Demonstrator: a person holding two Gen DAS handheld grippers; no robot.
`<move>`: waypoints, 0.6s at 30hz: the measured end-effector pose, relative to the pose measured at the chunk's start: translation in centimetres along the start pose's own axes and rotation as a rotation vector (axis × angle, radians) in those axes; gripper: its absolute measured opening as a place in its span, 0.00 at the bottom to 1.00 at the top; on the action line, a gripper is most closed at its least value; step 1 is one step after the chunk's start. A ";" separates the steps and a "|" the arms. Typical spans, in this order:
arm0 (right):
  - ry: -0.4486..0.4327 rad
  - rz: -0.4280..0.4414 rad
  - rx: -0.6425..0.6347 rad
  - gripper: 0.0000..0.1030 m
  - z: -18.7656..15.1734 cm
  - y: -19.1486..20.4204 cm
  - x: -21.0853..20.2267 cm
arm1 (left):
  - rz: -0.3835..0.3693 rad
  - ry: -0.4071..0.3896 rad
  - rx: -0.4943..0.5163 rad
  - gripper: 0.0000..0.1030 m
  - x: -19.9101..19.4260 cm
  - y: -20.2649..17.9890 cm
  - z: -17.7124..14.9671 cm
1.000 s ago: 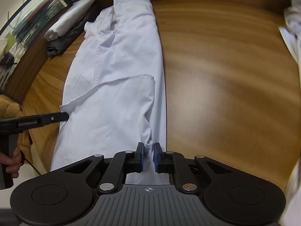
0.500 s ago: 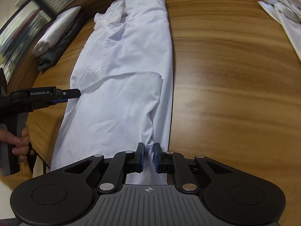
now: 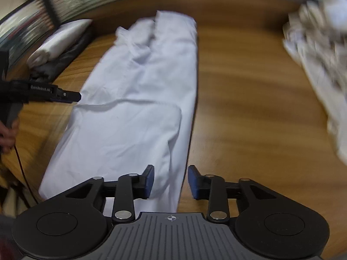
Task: Fold clothes
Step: 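Open both grippers and move them over the shirt body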
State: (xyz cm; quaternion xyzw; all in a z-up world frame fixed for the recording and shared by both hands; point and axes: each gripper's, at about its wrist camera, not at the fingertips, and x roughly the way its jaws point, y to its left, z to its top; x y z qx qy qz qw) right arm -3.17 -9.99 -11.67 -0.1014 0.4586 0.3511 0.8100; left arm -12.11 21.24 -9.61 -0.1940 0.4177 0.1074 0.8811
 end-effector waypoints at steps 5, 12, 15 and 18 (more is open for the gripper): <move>-0.096 0.074 -0.197 0.36 -0.1 2.3 -1.8 | -0.064 -0.042 0.126 0.33 -4.1 -3.6 -2.6; -0.057 0.134 -0.305 0.35 -1.3 3.3 -0.2 | -0.192 -0.016 0.246 0.33 -5.5 -8.3 -7.1; -0.035 0.143 -0.340 0.35 -2.0 3.2 0.2 | -0.200 0.045 0.285 0.33 -4.3 -9.5 -9.4; -0.013 0.151 -0.376 0.35 -2.6 3.2 0.6 | -0.152 0.136 0.305 0.33 -2.6 -9.8 -11.8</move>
